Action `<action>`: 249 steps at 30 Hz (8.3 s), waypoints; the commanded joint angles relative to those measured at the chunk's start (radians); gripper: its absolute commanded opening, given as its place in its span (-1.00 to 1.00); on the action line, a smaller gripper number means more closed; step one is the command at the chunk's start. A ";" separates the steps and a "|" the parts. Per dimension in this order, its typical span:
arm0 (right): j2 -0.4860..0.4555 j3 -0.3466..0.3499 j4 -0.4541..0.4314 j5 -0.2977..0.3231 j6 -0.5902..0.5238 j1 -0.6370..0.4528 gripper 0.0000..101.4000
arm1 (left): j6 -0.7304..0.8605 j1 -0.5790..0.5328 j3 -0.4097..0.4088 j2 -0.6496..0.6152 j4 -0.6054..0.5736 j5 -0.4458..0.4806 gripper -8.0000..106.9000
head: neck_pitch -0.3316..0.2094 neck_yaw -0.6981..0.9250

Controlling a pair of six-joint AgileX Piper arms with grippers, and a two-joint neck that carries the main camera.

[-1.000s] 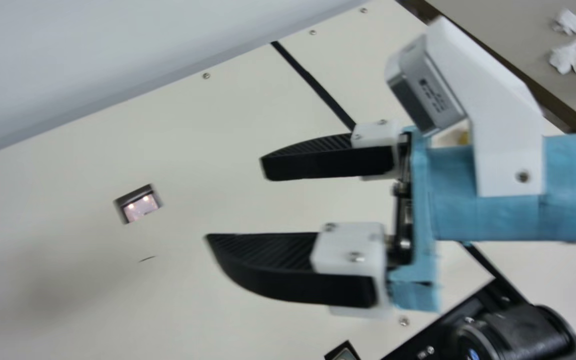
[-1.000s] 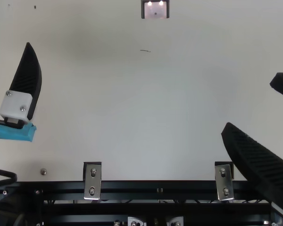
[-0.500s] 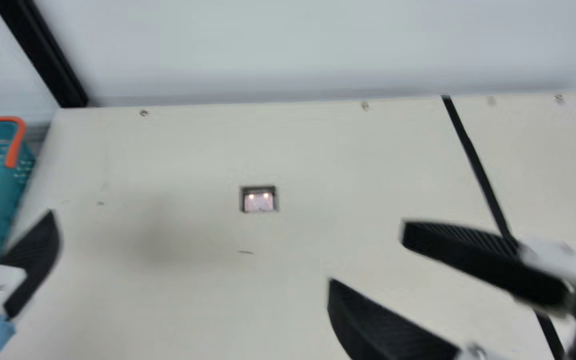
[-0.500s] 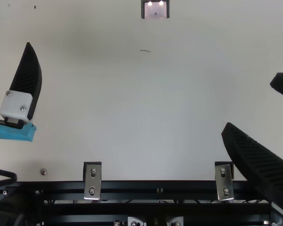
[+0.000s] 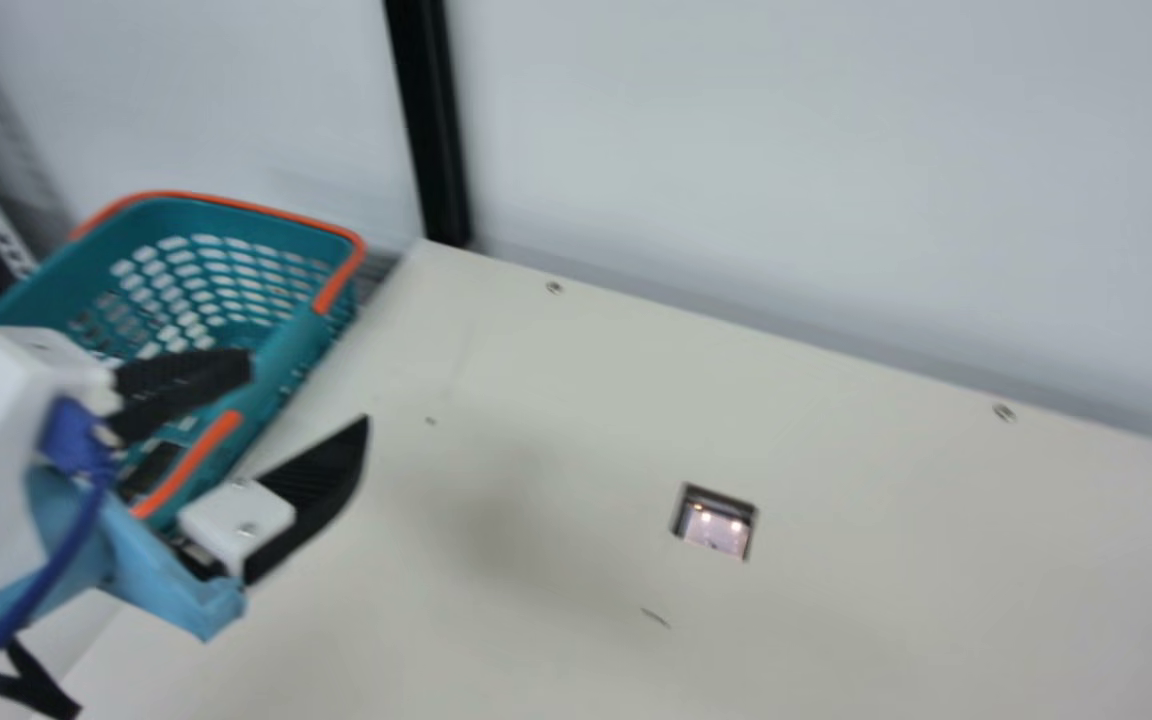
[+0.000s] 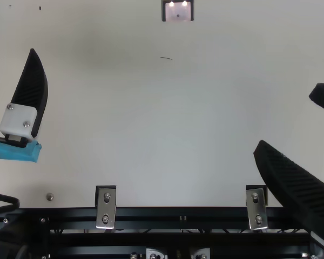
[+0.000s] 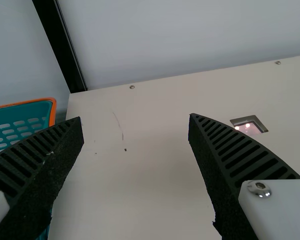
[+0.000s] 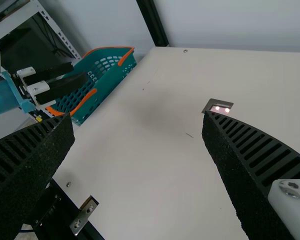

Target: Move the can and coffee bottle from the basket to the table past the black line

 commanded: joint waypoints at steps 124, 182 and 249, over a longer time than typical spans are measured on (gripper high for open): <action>0.000 0.000 0.000 0.000 0.000 0.000 1.00 | 0.707 0.781 -0.867 1.469 -0.146 0.407 0.71 | -0.061 0.165; 0.000 0.000 0.000 0.000 0.000 0.000 1.00 | 0.651 0.739 -0.889 1.073 -0.466 0.261 -0.68 | -0.061 0.165; 0.000 0.000 0.000 0.000 0.000 0.000 1.00 | -0.514 0.064 -0.760 0.266 -0.399 0.429 -0.68 | -0.067 -0.034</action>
